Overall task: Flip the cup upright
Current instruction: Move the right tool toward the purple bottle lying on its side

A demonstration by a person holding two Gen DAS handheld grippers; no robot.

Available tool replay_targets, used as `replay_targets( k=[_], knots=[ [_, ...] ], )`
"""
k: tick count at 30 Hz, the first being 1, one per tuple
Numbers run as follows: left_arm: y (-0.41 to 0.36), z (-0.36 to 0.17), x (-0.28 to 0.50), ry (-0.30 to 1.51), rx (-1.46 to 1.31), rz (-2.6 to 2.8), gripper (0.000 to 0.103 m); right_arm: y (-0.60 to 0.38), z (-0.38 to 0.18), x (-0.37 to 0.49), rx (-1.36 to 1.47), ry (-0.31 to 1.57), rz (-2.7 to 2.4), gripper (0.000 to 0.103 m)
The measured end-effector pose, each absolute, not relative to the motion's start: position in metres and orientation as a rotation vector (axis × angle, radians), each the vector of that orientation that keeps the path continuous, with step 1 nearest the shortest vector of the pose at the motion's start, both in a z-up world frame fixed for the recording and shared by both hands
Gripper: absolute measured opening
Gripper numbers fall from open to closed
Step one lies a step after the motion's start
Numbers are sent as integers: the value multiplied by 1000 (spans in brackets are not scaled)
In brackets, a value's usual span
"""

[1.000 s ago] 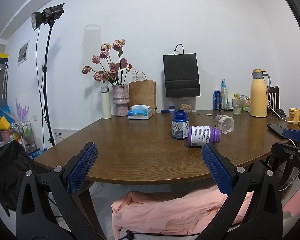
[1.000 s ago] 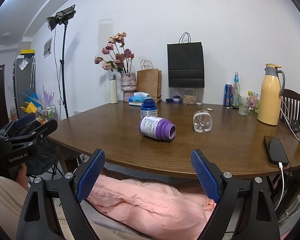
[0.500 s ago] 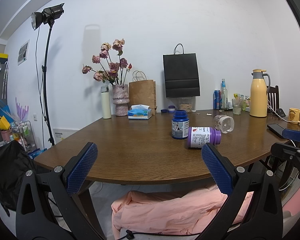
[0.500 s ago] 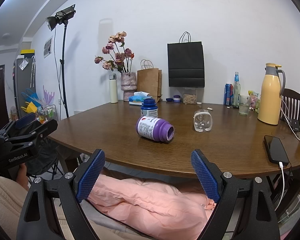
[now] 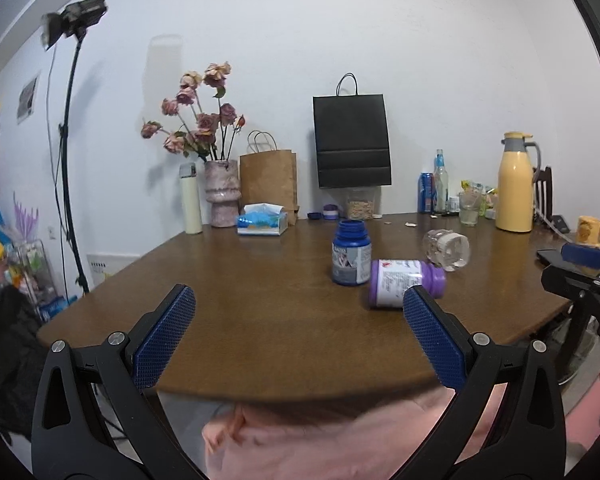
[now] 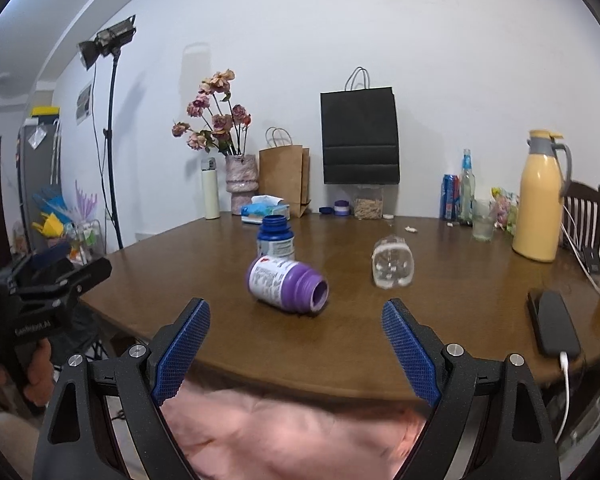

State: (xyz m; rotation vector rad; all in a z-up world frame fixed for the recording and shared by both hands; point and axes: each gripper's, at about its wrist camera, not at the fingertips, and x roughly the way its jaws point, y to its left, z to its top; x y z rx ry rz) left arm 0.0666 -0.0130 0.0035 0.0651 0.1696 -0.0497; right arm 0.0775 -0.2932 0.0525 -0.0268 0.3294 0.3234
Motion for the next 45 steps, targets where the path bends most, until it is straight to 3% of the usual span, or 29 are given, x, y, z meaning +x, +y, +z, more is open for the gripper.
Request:
replay_targets(
  k=[7,12,20,22,25,33,38,45],
  knots=[
    [-18,13,145,374,1,-200,103,-292,63,142,-63,378,400,92],
    [-25,15,196,515,-53,-306,103,-279,50,213,-109,592,509,92],
    [-51,6,245,662,5,-398,103,-240,18,269,-259,735,593,92],
    [-53,6,250,672,15,-404,102,-236,13,275,-259,755,618,77],
    [-54,3,258,699,20,-403,89,-232,10,278,-250,765,631,68],
    [-47,-7,278,803,-8,-426,42,-203,11,243,-339,689,811,68],
    [-40,-10,278,810,0,-388,33,-198,9,242,-346,666,845,68],
    [-24,-3,269,751,22,-289,33,-209,6,250,-252,688,799,73]
  ],
)
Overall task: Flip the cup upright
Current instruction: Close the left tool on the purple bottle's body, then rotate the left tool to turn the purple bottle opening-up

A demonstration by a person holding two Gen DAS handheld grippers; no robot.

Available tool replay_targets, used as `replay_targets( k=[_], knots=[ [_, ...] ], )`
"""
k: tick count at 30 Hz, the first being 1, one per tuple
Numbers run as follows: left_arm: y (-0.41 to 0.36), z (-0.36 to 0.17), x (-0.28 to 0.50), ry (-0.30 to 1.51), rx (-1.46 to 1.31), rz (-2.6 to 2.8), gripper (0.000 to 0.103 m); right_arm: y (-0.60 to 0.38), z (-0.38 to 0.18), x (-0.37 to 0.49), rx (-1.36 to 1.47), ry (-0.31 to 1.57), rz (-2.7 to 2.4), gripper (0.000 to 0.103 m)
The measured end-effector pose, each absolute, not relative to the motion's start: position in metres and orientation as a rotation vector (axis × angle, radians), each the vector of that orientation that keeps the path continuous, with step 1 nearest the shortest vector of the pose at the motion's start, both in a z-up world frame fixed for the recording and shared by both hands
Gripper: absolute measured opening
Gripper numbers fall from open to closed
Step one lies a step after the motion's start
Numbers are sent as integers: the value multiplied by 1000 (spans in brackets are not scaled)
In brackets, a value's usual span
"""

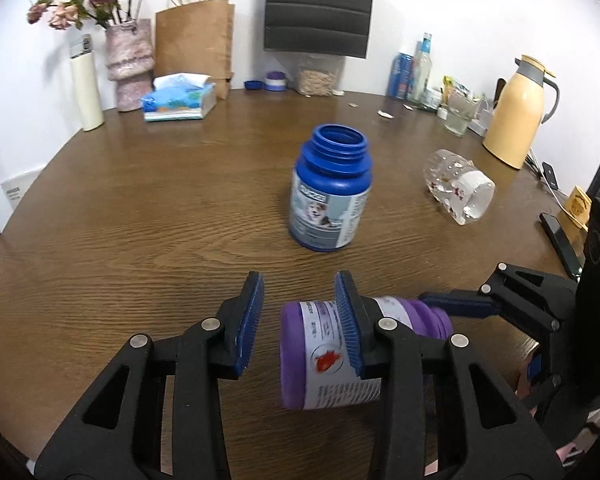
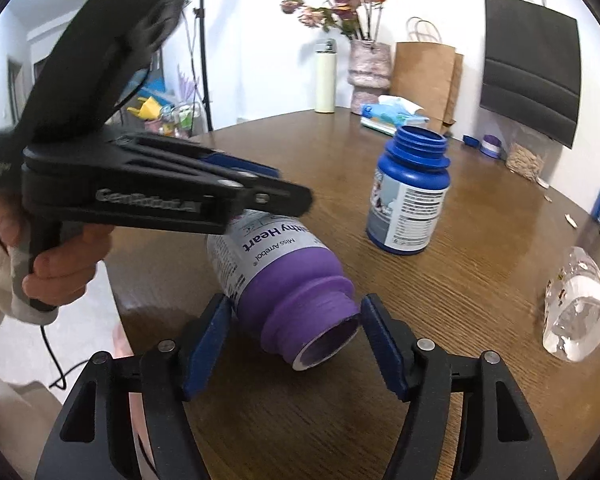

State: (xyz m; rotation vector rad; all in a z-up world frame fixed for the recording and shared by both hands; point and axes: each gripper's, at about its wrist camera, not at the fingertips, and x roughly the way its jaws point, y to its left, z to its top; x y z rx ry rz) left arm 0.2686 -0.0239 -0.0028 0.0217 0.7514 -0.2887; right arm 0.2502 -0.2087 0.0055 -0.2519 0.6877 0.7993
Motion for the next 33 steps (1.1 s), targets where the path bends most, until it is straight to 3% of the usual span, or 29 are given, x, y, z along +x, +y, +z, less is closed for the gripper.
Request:
replay_targets(
  k=[12,14,16,18,28,33],
  knots=[
    [-18,-5,263,761,105,-228,35,-237,6,265,-28,694,715,73],
    [-16,-1,263,769,77,-251,41,-237,6,265,-20,698,712,73],
    [-18,6,263,781,42,-315,60,-237,6,267,-15,700,710,73],
    [-24,10,263,790,42,-379,63,-239,6,265,1,700,714,73],
    [-50,-25,305,1165,142,-505,60,-248,5,268,44,683,679,73],
    [-53,-32,298,1138,225,-515,60,-249,5,268,53,679,683,73]
  ],
)
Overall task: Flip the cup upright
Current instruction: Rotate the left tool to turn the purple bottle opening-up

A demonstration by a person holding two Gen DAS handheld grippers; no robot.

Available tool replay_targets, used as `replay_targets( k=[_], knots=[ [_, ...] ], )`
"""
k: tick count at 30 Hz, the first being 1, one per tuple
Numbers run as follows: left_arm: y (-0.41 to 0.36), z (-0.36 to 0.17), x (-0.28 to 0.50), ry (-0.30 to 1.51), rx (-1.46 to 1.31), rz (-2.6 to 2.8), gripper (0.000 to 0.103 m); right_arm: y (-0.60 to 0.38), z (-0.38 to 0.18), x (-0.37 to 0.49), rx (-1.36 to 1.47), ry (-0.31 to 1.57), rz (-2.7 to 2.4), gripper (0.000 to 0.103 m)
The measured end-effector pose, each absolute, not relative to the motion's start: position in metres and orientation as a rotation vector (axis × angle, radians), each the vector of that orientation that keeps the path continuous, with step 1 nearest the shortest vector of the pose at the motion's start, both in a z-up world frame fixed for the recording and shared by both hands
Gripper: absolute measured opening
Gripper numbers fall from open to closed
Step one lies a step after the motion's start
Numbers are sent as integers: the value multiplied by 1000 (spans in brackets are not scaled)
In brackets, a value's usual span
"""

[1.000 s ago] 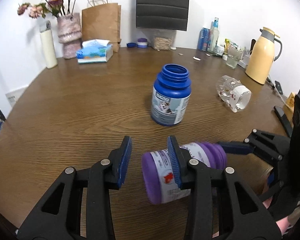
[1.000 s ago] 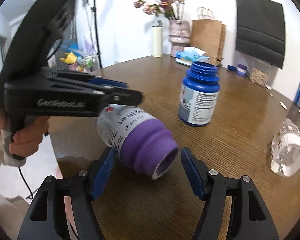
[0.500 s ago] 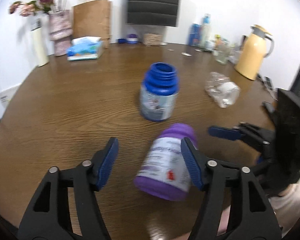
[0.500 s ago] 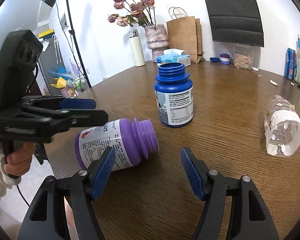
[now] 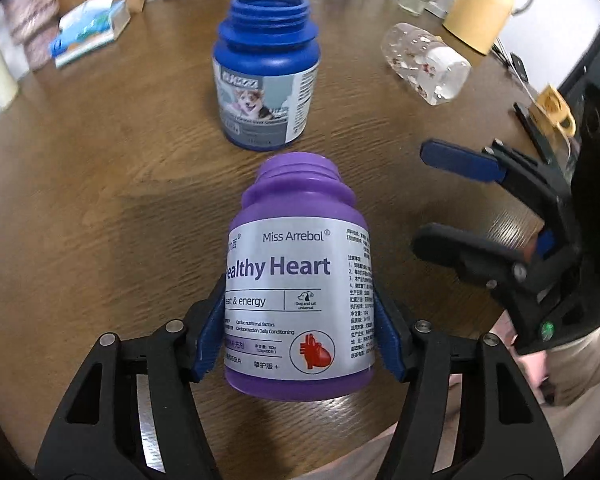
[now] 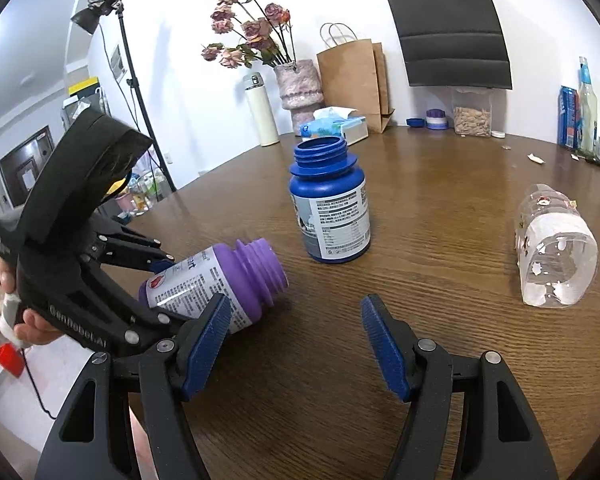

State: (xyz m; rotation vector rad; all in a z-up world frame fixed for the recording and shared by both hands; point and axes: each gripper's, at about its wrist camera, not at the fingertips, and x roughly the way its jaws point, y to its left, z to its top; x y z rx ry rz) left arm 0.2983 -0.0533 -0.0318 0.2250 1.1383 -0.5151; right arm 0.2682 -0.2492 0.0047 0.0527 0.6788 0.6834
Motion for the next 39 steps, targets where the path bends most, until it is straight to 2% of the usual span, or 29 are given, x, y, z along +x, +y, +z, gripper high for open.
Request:
replay_targets(
  k=[7,9,13,17,23,24,25,28,33,39],
  knots=[
    [-37,-14,288,909,273,-345,60,-245,10,276,29,707,690,73],
    [-32,-2,281,795,297,-300,60,-243,23,282,67,707,712,73],
    [-27,28,262,501,334,-234,60,-232,66,294,173,642,838,80],
    [-27,44,267,381,355,-204,60,-202,99,328,221,659,955,80],
    [-11,52,288,235,289,-234,60,-159,107,392,358,805,1060,81],
    [-7,52,292,225,282,-235,60,-154,106,401,377,823,1070,80],
    [-4,52,296,225,276,-232,60,-149,106,408,389,827,1079,68],
    [6,49,317,293,232,-236,61,-130,107,421,290,818,1058,68],
    [39,47,353,373,122,-324,61,-80,113,406,-179,608,928,68],
    [49,48,385,359,69,-267,60,-44,107,409,-381,463,907,68]
  ],
)
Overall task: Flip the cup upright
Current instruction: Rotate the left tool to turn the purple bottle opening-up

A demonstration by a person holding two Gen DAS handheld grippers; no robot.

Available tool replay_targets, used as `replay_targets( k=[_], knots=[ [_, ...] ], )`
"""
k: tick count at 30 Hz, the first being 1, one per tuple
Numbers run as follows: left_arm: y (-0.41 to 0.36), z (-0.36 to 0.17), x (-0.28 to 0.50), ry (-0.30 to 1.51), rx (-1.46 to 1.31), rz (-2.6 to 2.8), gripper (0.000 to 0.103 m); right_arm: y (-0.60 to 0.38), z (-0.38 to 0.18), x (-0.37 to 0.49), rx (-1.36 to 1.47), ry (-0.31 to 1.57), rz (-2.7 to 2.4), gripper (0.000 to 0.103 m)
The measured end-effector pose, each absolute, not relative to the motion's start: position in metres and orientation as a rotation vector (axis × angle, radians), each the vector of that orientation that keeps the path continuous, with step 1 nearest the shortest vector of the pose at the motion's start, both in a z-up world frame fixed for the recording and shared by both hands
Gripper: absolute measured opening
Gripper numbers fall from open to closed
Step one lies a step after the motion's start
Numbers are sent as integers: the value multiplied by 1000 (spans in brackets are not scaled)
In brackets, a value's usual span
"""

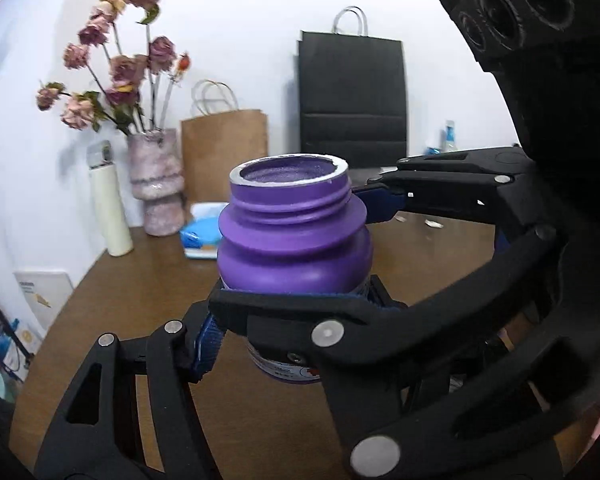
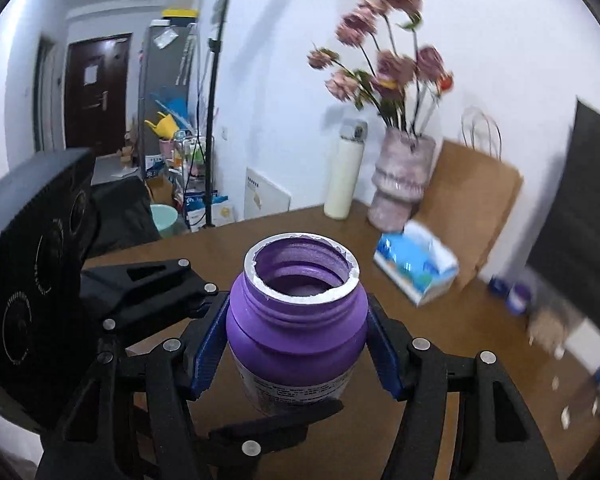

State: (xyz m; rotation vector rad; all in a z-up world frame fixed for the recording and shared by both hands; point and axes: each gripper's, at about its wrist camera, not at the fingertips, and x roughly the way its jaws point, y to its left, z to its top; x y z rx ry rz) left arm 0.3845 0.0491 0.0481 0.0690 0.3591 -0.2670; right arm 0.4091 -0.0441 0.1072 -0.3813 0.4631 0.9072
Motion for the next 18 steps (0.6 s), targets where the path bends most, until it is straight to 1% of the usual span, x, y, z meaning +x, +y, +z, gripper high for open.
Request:
replay_targets(
  k=[2,6,9,13,18],
  knots=[
    [48,46,390,366,51,-265,60,-44,105,416,-367,452,936,68],
    [38,41,393,389,44,-262,60,-65,93,435,-158,523,1003,69],
    [30,44,370,374,46,-264,60,-78,97,424,-81,508,1006,69],
    [14,36,351,461,38,-311,60,-83,84,370,-202,418,892,68],
    [-17,9,350,581,102,-337,60,-108,53,370,-126,537,864,68]
  ],
)
